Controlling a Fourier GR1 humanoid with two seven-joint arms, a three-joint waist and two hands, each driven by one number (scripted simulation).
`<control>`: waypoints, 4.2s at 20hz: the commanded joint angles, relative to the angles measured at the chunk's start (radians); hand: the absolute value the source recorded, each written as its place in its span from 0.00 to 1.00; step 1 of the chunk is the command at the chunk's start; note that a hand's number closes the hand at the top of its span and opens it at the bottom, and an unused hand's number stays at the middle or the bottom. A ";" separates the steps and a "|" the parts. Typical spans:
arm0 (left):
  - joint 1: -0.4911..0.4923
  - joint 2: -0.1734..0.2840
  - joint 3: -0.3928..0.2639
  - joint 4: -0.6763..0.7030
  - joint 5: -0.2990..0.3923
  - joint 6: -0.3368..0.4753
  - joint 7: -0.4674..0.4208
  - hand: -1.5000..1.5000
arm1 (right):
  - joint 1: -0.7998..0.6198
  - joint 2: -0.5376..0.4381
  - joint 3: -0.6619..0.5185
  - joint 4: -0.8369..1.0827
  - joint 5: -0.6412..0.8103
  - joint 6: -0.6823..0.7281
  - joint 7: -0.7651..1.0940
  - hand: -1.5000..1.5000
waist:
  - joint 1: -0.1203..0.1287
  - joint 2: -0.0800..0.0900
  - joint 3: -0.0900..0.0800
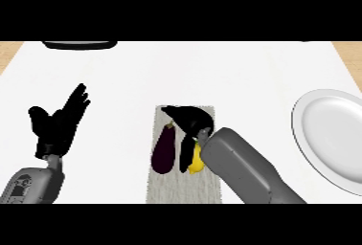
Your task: Pick the eggplant from the placemat and place it in the plate
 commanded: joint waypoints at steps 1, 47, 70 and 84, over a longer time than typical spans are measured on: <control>0.068 -0.013 0.015 -0.038 0.003 -0.029 -0.022 0.50 | 0.004 0.009 0.020 0.038 0.029 -0.011 -0.005 0.00 | 0.003 -0.001 0.000; 0.062 -0.028 0.081 -0.022 -0.036 -0.035 -0.023 0.50 | 0.900 -0.888 -0.231 -1.185 0.024 -0.840 -0.275 1.00 | -0.045 -0.003 0.001; 0.002 -0.065 0.055 -0.033 -0.078 -0.039 0.026 0.50 | 0.693 -0.860 -0.557 -0.230 -0.370 -0.364 -0.786 1.00 | 0.010 0.004 0.002; 0.100 -0.072 0.076 -0.029 -0.081 -0.062 -0.056 0.50 | 0.554 -0.782 -0.696 -0.107 -0.514 -0.129 -1.266 0.00 | -0.015 -0.008 -0.001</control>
